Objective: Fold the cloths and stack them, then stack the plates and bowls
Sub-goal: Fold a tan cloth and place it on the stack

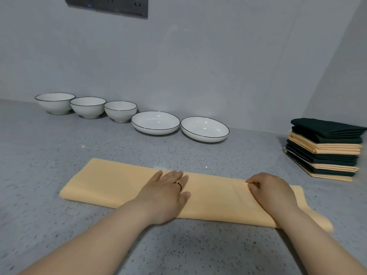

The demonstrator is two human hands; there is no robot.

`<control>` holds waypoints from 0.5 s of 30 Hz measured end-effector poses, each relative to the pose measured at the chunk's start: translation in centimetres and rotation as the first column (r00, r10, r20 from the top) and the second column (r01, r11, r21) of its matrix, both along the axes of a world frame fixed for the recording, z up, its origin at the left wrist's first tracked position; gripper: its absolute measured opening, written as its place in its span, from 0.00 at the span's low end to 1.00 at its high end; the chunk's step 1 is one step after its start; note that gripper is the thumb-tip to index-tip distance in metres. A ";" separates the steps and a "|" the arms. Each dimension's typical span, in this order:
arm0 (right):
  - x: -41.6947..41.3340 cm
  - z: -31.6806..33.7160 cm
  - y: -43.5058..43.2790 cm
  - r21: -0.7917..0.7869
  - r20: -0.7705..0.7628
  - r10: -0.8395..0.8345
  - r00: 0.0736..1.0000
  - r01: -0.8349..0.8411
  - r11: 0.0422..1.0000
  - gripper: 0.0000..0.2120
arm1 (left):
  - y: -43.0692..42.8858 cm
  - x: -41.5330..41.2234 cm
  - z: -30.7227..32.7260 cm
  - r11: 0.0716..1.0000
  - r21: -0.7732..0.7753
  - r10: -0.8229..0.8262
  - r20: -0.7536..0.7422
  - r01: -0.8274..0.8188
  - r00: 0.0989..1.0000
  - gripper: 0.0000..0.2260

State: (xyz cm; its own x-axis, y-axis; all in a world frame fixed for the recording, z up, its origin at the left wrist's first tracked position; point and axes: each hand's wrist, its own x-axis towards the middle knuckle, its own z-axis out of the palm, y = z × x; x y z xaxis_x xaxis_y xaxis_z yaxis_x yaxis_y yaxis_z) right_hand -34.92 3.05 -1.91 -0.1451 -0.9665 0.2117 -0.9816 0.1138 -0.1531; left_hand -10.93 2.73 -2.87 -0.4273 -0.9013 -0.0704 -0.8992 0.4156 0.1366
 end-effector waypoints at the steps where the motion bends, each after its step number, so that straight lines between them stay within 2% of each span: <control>1: 0.0 -0.1 0.0 -0.004 0.009 -0.004 1.000 0.004 1.000 0.12 | -0.1 0.1 -0.2 1.000 0.007 0.006 0.010 -0.006 1.000 0.24; 8: 0.2 -0.6 0.0 -0.008 0.009 -0.018 1.000 0.018 1.000 0.14 | -0.2 -0.2 -0.5 0.999 0.040 0.022 0.009 -0.022 1.000 0.25; 10: 0.6 -0.6 0.1 -0.015 -0.044 0.000 0.999 -0.001 1.000 0.15 | -0.1 -0.2 -0.4 0.999 0.039 0.024 0.011 -0.025 1.000 0.25; 12: 2.1 -0.3 0.3 -0.016 -0.074 0.049 0.996 -0.050 0.999 0.18 | 0.0 -0.2 -0.3 0.999 0.041 0.023 0.012 -0.023 1.000 0.24; 15: 6.9 -0.2 1.0 0.074 0.029 0.250 0.968 -0.252 0.965 0.21 | -0.1 -0.3 -0.4 0.999 0.035 0.024 0.003 -0.024 1.000 0.24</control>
State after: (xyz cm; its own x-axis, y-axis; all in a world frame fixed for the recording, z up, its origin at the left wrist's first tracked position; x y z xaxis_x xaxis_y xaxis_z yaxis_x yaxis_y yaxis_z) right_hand -27.98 4.03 -2.10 0.1009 -0.9857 0.1350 -0.9771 -0.1237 -0.1730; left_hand -11.20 2.60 -3.26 -0.4055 -0.9082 -0.1034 -0.9092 0.3890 0.1486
